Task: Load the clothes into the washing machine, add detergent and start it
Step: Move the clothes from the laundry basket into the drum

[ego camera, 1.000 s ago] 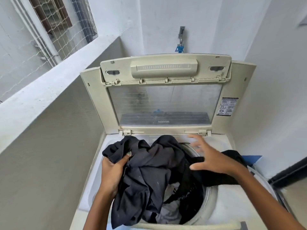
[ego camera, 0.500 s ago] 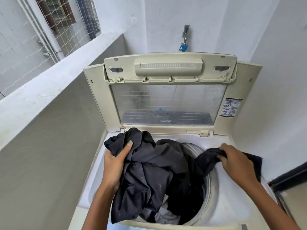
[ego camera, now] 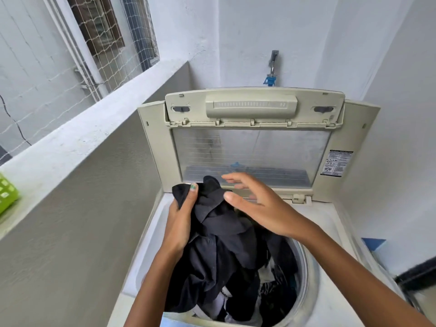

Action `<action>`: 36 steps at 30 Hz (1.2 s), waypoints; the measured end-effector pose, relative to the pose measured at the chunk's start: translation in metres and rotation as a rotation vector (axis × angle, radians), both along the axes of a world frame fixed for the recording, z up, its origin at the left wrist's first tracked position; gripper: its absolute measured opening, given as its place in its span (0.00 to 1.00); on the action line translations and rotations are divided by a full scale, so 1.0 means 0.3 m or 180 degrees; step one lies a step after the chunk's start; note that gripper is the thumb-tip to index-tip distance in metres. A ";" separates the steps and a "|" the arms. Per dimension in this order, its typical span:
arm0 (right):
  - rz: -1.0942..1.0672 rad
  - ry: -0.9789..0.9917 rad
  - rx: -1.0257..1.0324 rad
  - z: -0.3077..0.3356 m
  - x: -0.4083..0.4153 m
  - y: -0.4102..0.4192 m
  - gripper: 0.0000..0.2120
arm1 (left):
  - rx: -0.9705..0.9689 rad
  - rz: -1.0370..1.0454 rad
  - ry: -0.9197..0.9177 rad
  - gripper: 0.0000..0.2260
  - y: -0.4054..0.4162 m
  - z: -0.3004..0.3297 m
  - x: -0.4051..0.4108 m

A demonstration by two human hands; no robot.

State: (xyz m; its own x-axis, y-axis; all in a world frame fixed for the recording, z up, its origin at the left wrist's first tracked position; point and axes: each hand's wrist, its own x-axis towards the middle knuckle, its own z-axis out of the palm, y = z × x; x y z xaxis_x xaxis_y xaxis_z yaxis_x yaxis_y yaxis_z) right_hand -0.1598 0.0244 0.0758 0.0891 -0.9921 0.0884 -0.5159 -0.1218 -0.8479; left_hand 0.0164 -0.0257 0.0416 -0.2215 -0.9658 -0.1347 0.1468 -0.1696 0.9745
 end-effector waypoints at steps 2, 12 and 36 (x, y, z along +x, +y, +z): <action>0.0023 0.0036 -0.0113 0.006 0.022 -0.034 0.15 | -0.0166 -0.0386 -0.0280 0.21 -0.003 0.017 -0.013; -0.0466 0.0063 -0.0511 0.110 -0.085 -0.083 0.09 | -0.1528 -0.0399 -0.1785 0.08 -0.092 0.045 -0.051; -0.1139 -0.0827 -0.0363 0.304 -0.178 -0.077 0.11 | -0.2472 0.1038 -0.0975 0.08 -0.229 0.446 -0.030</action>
State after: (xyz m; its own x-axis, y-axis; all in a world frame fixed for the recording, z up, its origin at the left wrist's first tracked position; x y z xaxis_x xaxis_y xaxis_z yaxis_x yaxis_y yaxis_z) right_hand -0.2131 0.0012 0.1670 -0.2972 -0.9390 0.1731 -0.3146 -0.0748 -0.9463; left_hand 0.0074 -0.0943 0.1755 0.0182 -0.8181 0.5748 -0.2130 0.5586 0.8016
